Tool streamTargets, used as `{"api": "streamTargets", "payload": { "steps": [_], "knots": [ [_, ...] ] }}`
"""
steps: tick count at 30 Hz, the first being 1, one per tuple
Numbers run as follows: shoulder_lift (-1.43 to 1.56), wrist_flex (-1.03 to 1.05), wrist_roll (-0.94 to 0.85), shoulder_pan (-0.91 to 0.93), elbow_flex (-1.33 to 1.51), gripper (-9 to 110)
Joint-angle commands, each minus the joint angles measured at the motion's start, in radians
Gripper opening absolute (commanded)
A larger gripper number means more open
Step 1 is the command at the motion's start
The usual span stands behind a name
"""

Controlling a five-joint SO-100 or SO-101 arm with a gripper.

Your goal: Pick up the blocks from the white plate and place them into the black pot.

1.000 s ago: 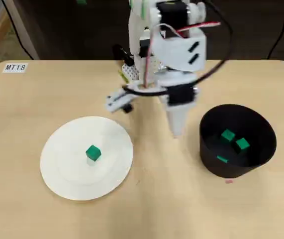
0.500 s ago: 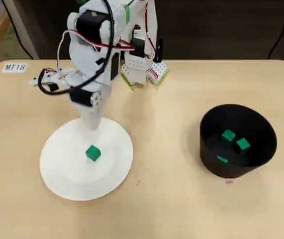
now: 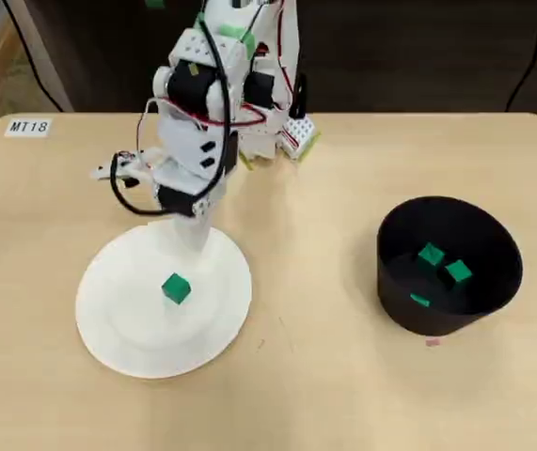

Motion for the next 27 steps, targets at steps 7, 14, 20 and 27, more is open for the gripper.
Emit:
{"api": "streamTargets", "payload": {
  "steps": [7,14,20,27],
  "knots": [
    [-0.089,-0.014,-0.014,0.005,-0.121,12],
    [-0.138,-0.006,-0.002,0.025,-0.123,30],
    [-0.175,-0.012,0.008,0.044,-0.126,33],
    [-0.238,-0.052,0.020,0.048,-0.137,28]
  ]
}}
